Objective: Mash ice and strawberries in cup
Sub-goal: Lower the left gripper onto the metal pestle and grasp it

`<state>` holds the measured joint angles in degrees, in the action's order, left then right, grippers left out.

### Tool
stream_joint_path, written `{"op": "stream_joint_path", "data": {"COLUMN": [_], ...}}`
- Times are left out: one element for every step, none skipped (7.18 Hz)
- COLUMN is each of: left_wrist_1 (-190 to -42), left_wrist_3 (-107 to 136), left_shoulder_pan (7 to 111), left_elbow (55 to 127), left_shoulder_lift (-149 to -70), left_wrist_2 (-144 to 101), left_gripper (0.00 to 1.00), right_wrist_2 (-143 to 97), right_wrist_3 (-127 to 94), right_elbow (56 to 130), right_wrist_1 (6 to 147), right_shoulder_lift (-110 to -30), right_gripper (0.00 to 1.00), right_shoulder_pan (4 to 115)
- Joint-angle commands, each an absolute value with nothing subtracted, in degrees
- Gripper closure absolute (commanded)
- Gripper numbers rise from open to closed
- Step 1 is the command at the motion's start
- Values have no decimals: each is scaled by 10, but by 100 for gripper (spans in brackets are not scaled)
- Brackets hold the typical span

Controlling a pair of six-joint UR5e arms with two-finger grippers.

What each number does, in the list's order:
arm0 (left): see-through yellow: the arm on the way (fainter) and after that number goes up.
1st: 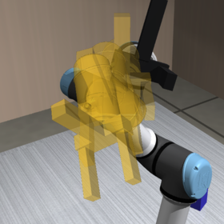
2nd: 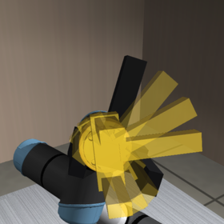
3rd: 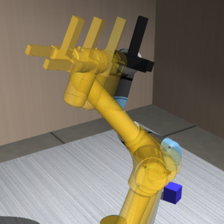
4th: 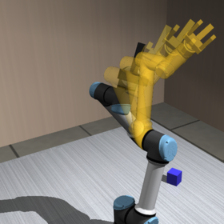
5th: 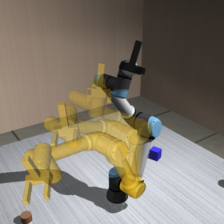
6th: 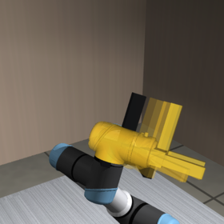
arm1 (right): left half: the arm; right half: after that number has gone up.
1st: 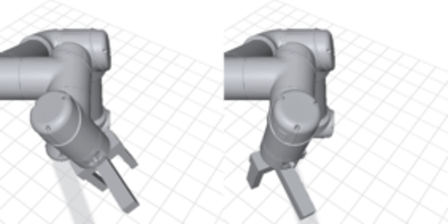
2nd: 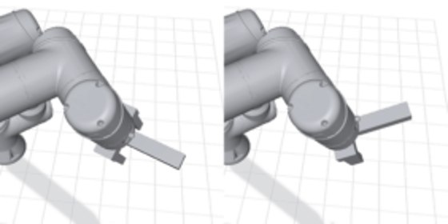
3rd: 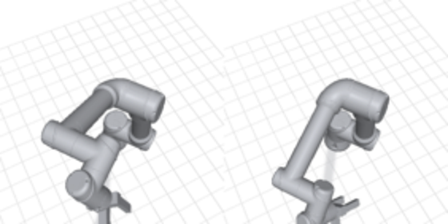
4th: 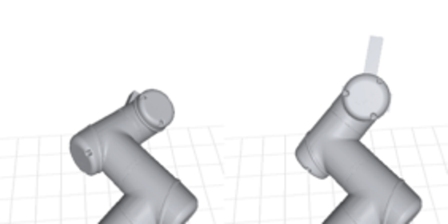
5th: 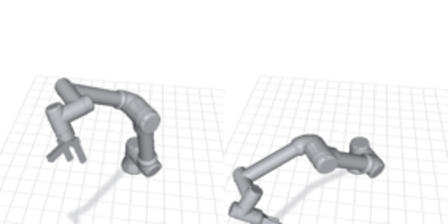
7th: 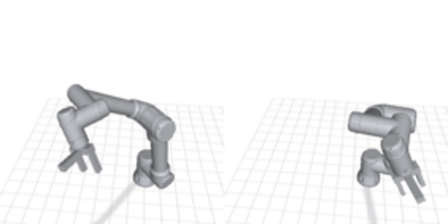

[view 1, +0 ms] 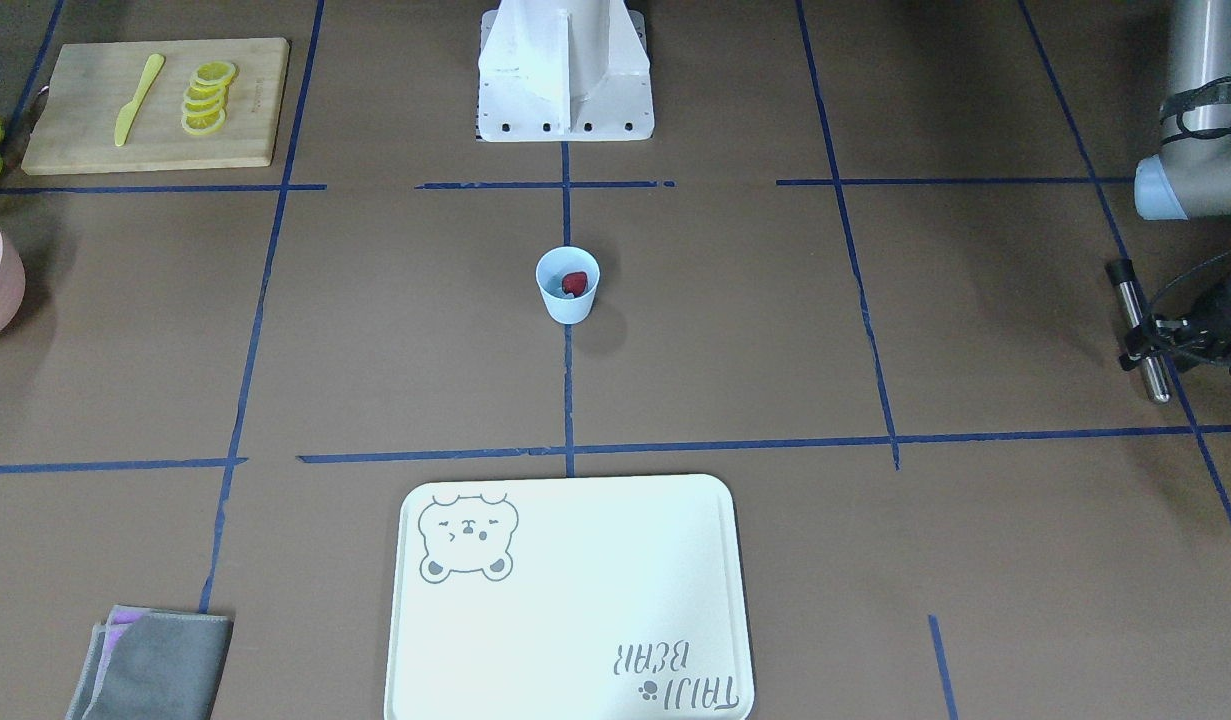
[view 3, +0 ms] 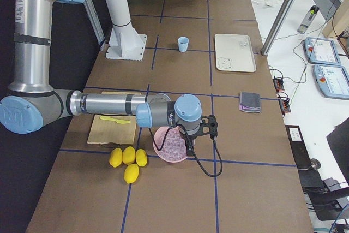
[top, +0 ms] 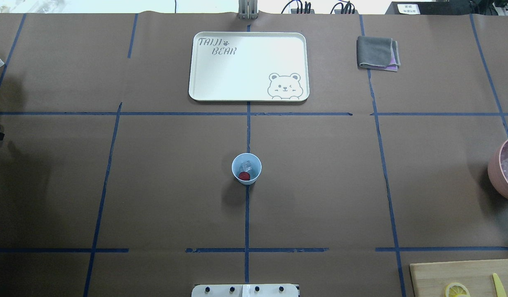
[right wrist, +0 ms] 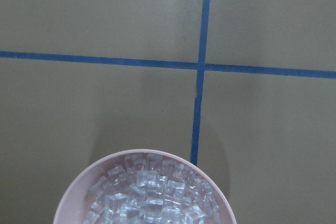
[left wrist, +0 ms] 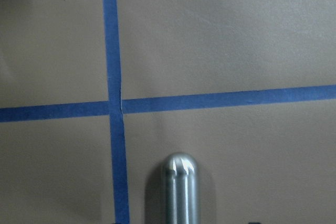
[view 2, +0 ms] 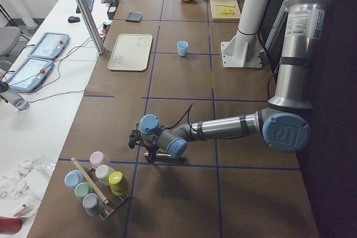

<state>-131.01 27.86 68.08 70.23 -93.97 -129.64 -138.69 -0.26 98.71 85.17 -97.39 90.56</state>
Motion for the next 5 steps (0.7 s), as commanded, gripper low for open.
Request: {"op": "stream_joint_path", "data": {"left_wrist_1": [-1310,-1310,-1310,-1310,-1310], "left_wrist_3": [278,278,278,278,278], "left_shoulder_pan": [679,679,680,680,680], "left_elbow": [701,701,701,701,706], "left_shoulder_lift": [-939,-938,-939,-938,-936], "left_wrist_2": [-1296,-1296,-1296,-1296,-1296], "left_gripper": [33,41,51,67,80], "right_wrist_2": [-1387,-1387,-1387,-1387,-1387], "right_wrist_3": [-4,-4,-3,-3,-3], "right_elbow": [988,989,988,988,987], "right_wrist_1": [852,852,852,852,852], "right_shoulder_lift": [-974,-974,-974,-973,-973], "right_gripper": [0,1,1,1,0], "right_shoulder_pan": [905,906,906,906,906]}}
